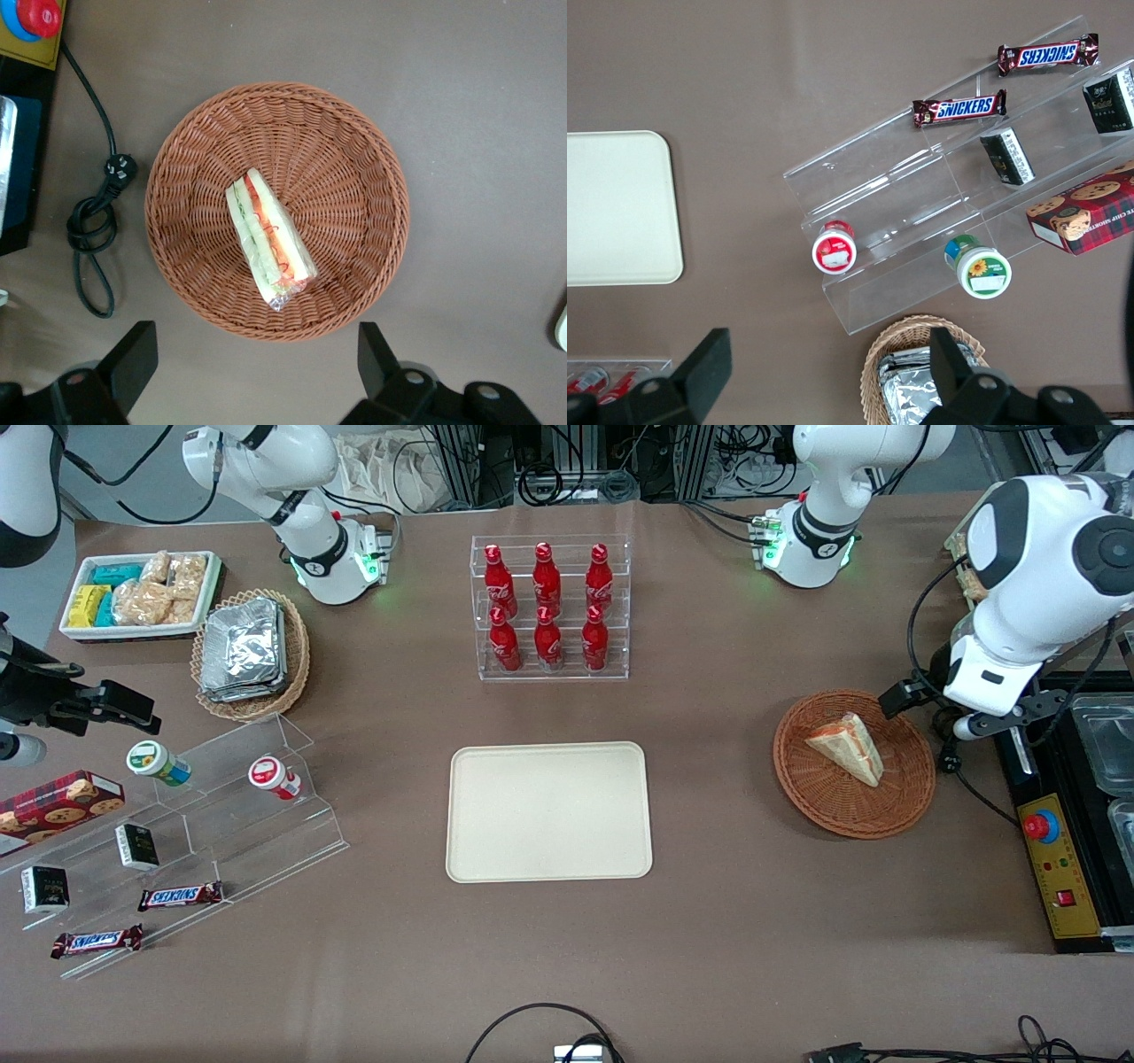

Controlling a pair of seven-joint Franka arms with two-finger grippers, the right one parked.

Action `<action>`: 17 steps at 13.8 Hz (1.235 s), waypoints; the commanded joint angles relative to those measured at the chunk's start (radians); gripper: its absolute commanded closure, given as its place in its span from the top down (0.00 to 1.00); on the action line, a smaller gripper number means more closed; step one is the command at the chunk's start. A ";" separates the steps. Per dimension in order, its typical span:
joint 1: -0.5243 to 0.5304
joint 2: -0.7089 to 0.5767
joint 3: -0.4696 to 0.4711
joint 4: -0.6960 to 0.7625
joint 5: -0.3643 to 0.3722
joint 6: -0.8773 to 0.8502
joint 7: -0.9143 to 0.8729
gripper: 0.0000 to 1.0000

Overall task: Place sandwich from basket to tray
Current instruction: 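Move the open left gripper down over the wrapped sandwich in the basket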

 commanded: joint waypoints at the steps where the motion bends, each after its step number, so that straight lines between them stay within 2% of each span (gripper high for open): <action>1: -0.001 -0.047 0.008 -0.081 0.000 0.066 -0.065 1.00; 7: 0.023 -0.044 0.008 -0.242 -0.001 0.278 -0.195 1.00; 10: 0.022 -0.025 0.006 -0.343 -0.001 0.440 -0.258 1.00; 17: 0.020 0.097 0.006 -0.423 -0.001 0.672 -0.358 1.00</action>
